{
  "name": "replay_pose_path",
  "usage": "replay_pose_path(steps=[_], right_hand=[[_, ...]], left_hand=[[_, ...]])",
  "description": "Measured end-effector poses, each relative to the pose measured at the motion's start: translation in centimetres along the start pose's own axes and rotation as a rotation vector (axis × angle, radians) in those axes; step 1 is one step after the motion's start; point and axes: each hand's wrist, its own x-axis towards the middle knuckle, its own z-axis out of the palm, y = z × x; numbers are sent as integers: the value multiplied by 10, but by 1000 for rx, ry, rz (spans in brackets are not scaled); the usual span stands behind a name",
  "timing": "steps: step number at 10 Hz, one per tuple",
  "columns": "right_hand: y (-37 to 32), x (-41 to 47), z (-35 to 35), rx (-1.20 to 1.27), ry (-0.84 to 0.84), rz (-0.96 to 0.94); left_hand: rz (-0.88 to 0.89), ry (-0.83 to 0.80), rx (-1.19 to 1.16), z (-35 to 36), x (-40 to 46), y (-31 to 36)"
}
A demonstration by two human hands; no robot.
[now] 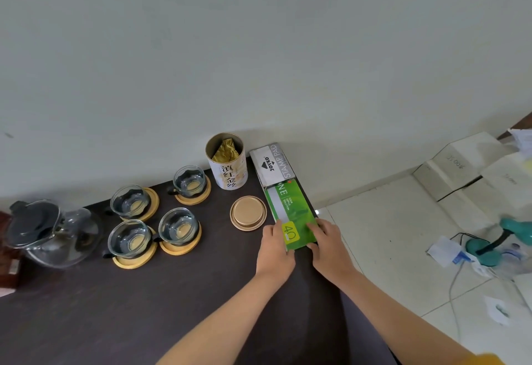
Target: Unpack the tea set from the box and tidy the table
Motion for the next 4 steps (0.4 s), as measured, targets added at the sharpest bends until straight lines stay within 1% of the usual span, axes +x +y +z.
replay_pose_path(steps=[1, 2, 3, 4], right_hand=[[0, -3, 3, -22, 13, -12], [1, -6, 6, -41, 36, -21], [-7, -5, 4, -29, 13, 53], [-8, -22, 24, -11, 156, 94]], left_hand=[[7, -5, 14, 0, 1, -1], [28, -51, 10, -4, -2, -5], [50, -139, 62, -17, -10, -9], [133, -115, 225, -24, -53, -32]])
